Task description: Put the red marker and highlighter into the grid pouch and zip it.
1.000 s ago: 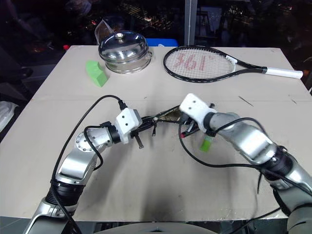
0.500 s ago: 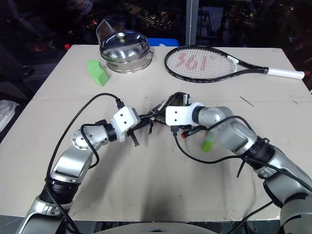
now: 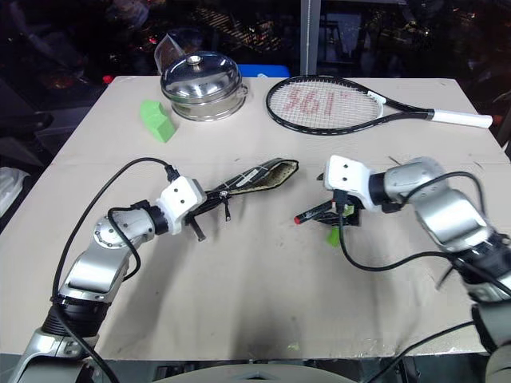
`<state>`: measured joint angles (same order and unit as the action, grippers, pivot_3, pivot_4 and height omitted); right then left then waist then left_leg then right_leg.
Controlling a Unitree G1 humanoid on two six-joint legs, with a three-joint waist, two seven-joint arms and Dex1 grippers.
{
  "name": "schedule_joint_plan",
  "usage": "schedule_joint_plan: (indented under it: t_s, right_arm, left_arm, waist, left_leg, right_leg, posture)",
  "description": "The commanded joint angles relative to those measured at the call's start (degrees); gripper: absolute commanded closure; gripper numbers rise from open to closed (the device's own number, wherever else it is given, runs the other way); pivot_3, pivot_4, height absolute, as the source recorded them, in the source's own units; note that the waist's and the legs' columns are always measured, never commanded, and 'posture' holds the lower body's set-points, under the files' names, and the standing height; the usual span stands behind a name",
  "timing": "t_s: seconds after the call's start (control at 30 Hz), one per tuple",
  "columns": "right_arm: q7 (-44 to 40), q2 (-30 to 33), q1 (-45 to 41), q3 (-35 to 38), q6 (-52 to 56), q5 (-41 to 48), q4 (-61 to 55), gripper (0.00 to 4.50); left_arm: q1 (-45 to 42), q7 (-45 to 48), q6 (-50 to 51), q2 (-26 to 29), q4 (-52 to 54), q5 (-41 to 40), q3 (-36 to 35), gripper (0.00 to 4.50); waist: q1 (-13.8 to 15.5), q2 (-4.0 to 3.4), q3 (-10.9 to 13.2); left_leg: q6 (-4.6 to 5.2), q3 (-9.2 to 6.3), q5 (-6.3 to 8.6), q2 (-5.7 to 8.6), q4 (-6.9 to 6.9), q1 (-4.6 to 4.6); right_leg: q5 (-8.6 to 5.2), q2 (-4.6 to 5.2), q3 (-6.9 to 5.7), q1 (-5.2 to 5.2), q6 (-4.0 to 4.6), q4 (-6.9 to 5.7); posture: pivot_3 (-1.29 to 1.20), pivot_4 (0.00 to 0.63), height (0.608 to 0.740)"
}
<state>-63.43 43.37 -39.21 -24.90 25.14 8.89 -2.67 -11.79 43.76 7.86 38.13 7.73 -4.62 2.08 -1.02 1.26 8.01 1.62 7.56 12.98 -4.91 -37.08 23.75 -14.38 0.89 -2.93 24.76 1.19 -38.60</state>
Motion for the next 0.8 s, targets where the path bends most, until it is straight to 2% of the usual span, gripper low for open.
schedule_joint_plan:
  t_s: [0.03,0.07,0.17,0.3,0.4,0.47,0.67,0.8]
  right_arm:
    - [-5.3,-3.0,-5.2,-3.5,-6.9,-5.1,12.9,0.07]
    - [-6.1,-4.0,-6.5,-4.4,-8.1,-6.4,16.7,0.07]
    - [-9.3,-5.7,-9.3,-5.9,-12.5,-9.1,24.6,0.87]
    - [-10.6,-7.3,-10.9,-3.8,-13.6,-9.1,25.5,2.72]
    - [-10.8,-5.9,-9.4,-1.5,-10.9,-8.1,17.6,4.11]
    - [-9.1,-4.9,-8.2,0.4,-6.3,-7.8,9.8,4.29]
    - [-2.3,-3.1,-5.4,3.7,12.1,-9.9,-12.4,4.29]
    - [2.3,-3.4,-5.8,0.8,21.3,-13.4,-18.1,4.29]
  left_arm:
    - [1.2,-0.4,-0.7,0.8,1.9,-0.1,-1.7,4.5]
    - [1.6,-0.5,-0.6,0.8,2.4,-0.1,-1.7,4.5]
    - [2.7,-1.0,-0.1,0.4,4.2,-0.2,-1.6,4.5]
    - [3.6,-2.1,0.9,-0.4,5.5,-0.2,-1.7,4.5]
    - [3.4,-3.0,1.5,-1.1,5.4,0.0,-1.7,4.5]
    - [2.9,-3.6,2.4,-1.6,5.6,-0.1,-1.7,4.5]
    - [0.2,-4.3,4.9,-2.9,6.1,0.3,-0.3,4.5]
    - [-2.5,-3.7,5.7,-4.1,6.0,0.6,2.1,4.5]
  waist:
    - [0.1,0.0,0.0]
    - [0.2,-0.01,0.0]
    - [0.3,-0.03,0.0]
    - [0.2,-0.03,0.0]
    - [0.3,-0.07,0.1]
    - [0.3,-0.1,0.1]
    - [0.5,-0.1,0.1]
    - [0.5,-0.08,0.1]
  left_leg:
    - [0.0,0.01,0.0,0.0,-0.02,0.01]
    - [0.0,0.02,0.0,0.0,-0.05,0.01]
    - [0.0,0.04,0.0,0.01,-0.09,0.04]
    - [0.0,0.04,0.0,0.0,-0.15,0.02]
    - [0.0,0.04,0.0,-0.01,-0.2,-0.02]
    - [0.0,0.01,0.0,-0.01,-0.19,0.0]
    - [-0.01,0.01,0.0,-0.02,-0.18,0.04]
    - [-0.01,-0.02,0.0,0.03,-0.22,0.04]
  right_leg:
    - [0.0,0.0,0.0,0.0,0.0,0.0]
    - [0.0,0.01,0.01,0.0,0.0,0.0]
    - [0.01,0.03,0.01,0.0,0.0,-0.01]
    - [0.01,0.05,0.01,-0.02,0.01,-0.12]
    - [0.01,0.06,0.03,0.0,0.01,-0.27]
    - [0.01,0.06,0.02,0.02,0.01,-0.28]
    - [0.01,0.09,0.0,0.04,0.01,-0.28]
    - [0.01,0.11,-0.03,0.04,0.01,-0.28]
  posture:
    - [0.0,0.15,0.74]
    - [0.0,0.15,0.74]
    - [0.0,0.15,0.74]
    - [0.0,0.15,0.74]
    - [0.0,0.15,0.74]
    - [0.0,0.15,0.74]
    - [0.0,0.15,0.74]
    - [0.0,0.15,0.74]
